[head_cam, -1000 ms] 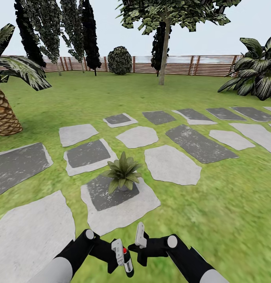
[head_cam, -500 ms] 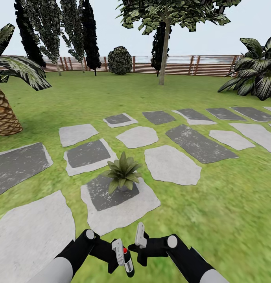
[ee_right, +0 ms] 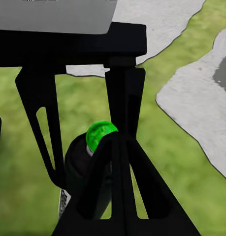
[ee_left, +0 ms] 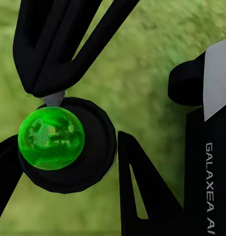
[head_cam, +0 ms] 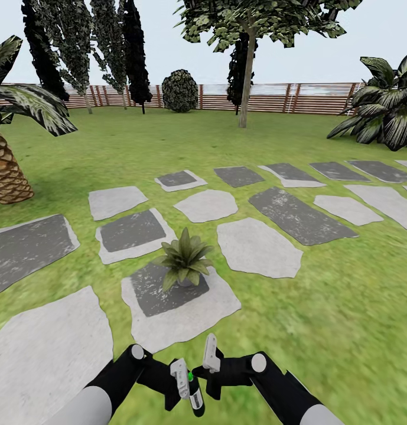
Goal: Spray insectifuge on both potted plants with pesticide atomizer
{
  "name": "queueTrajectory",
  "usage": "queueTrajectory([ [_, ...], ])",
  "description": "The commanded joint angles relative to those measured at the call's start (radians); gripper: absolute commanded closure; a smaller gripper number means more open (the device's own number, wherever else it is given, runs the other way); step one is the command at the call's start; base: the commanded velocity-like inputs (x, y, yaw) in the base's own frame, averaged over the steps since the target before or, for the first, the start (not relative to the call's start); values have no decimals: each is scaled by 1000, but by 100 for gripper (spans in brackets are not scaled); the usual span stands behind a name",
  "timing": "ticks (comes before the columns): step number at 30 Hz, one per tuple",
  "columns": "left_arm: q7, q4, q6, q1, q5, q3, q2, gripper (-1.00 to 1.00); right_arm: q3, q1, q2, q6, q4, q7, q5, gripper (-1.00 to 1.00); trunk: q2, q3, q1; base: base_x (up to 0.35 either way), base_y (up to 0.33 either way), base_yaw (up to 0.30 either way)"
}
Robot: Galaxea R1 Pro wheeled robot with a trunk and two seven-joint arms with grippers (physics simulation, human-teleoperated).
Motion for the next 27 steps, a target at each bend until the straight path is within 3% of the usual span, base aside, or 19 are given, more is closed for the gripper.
queueTrajectory([
  [1,-1,-1,-11,0,-9,1,1,100,-1,0,0,-7,-1,0,10,100,0,-1,0,0,0,0],
  [7,-2,0,-12,0,-9,1,16,100,-1,0,0,-7,-1,0,10,100,0,-1,0,0,0,0],
  [10,-2,0,-11,0,-10,1,36,100,-1,0,0,-7,-1,0,10,100,0,-1,0,0,0,0],
  [18,-1,0,-6,1,-16,0,141,100,-1,0,0,-6,1,0,12,100,0,-1,0,0,0,0],
  [21,1,4,2,7,-12,7,222,100,-3,0,-4,-6,7,-1,12,100,0,-1,0,0,0,0],
  [24,11,14,4,11,-9,28,267,100,-6,0,-23,-8,11,-2,11,100,0,-1,0,0,0,0],
  [25,14,16,4,13,-10,102,274,100,-9,0,-71,-9,19,-6,6,-100,0,-1,0,0,0,0],
  [27,20,17,5,18,-10,147,270,100,-33,0,-100,-10,51,-9,5,-100,0,-1,0,0,0,0],
])
